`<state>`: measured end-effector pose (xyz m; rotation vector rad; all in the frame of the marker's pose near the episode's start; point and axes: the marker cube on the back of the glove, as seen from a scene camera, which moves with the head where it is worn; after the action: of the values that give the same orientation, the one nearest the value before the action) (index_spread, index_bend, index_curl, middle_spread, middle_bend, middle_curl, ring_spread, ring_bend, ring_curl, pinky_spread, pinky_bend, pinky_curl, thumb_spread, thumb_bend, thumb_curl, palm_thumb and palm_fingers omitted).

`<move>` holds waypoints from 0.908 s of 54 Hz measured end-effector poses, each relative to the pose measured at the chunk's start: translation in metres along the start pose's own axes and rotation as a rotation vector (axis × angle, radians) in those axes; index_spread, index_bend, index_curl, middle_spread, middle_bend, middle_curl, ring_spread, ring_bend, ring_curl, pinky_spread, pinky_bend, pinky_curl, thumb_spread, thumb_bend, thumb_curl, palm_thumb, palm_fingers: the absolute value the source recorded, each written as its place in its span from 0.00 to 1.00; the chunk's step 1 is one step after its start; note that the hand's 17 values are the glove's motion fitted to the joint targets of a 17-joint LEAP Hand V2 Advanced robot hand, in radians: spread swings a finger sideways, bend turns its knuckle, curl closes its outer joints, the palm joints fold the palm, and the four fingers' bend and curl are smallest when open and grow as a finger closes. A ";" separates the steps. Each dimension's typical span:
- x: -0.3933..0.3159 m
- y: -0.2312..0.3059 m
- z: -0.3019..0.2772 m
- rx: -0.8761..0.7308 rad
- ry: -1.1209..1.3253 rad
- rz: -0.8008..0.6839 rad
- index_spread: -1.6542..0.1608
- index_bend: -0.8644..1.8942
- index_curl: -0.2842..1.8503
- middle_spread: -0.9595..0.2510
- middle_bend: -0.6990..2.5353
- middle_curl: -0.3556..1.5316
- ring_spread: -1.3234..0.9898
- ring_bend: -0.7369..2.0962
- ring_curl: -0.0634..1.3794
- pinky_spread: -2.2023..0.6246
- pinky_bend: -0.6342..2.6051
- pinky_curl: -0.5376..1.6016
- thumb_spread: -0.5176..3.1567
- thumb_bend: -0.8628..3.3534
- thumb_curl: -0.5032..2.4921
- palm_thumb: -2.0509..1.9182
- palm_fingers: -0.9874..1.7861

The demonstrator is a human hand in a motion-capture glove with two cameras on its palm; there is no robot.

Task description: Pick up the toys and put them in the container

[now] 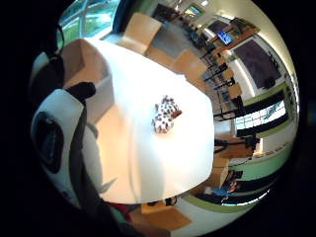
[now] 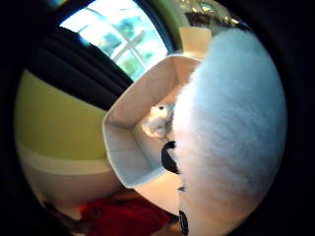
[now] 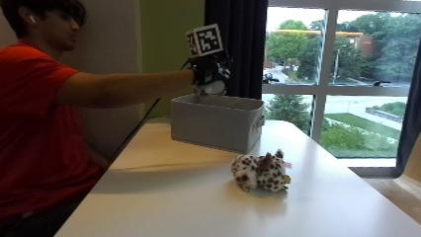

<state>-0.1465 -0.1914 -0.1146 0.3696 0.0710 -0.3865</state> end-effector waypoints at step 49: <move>-0.113 -0.040 0.016 -0.188 0.002 -0.145 0.67 0.32 0.48 0.47 0.36 0.57 0.42 0.55 0.40 0.70 0.55 0.48 0.39 0.18 0.47 0.53 0.32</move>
<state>-0.2665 -0.1919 -0.0974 0.1797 0.1351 -0.5182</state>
